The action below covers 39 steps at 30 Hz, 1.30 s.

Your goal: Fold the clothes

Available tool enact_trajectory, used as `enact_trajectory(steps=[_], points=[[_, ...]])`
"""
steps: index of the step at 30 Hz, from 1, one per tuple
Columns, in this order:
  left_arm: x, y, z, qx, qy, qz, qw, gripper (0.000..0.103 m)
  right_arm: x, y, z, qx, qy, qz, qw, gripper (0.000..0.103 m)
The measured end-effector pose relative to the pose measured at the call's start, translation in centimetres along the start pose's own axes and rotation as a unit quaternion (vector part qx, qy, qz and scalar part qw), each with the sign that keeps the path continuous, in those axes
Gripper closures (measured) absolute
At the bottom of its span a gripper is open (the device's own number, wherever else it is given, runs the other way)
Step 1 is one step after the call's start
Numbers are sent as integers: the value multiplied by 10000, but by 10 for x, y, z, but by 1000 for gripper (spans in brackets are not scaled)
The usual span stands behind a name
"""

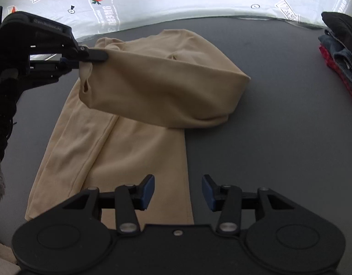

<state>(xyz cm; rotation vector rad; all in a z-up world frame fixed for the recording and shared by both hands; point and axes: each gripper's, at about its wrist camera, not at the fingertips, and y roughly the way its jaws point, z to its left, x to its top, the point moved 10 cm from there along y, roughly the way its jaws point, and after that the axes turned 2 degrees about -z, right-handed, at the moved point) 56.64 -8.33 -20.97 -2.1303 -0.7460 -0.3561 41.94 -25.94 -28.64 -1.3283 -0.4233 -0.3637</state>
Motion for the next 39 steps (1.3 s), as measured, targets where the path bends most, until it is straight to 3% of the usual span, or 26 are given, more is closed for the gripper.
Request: enact_trajectory(steps=[3,5,6,7,10,15,17,20,23,28,31,35,37,39], points=[[30,-19,-3,-179,-50,-291,9994,96,-29,15,-6,-249,320,265,9988,57],[50,-32,-5,-298,-84,-484,9983,96,-32,13,-2,-517,180,68,9985,65],[60,-39,-6,-357,-100,-581,9976,96,-32,12,1,-640,96,-18,9979,90],[70,-45,-7,-417,-117,-677,9968,96,-32,12,4,-620,129,-66,9980,101],[100,-66,-10,-595,-167,-966,9934,96,-28,3,9,-843,256,-255,9958,101],[150,-101,-14,-890,-249,-1446,9852,97,-15,-29,43,-1181,-311,-762,9896,101],[176,-134,-9,-960,-354,-1876,9769,97,-11,-43,61,-1219,-589,-944,9863,101],[205,-191,17,-704,-379,-2605,9622,97,-8,-58,90,-1102,-928,-1110,9833,101],[209,-223,66,-85,-491,-2965,9537,97,-10,-55,127,-802,-1262,-1060,9831,101],[197,-233,165,579,-1380,-2903,9452,97,-20,-28,161,-186,-1623,-481,9854,101],[185,-235,201,613,-1881,-2849,9379,97,-19,-22,170,73,-1755,-255,9841,101],[177,-241,206,710,-1738,-2877,9391,97,-18,-18,170,311,-1753,-84,9840,101],[175,-239,200,695,-1576,-2837,9433,97,-22,-8,168,381,-1741,124,9839,99],[172,-232,180,565,-1203,-2696,9538,97,-32,7,167,558,-1678,587,9825,92]])
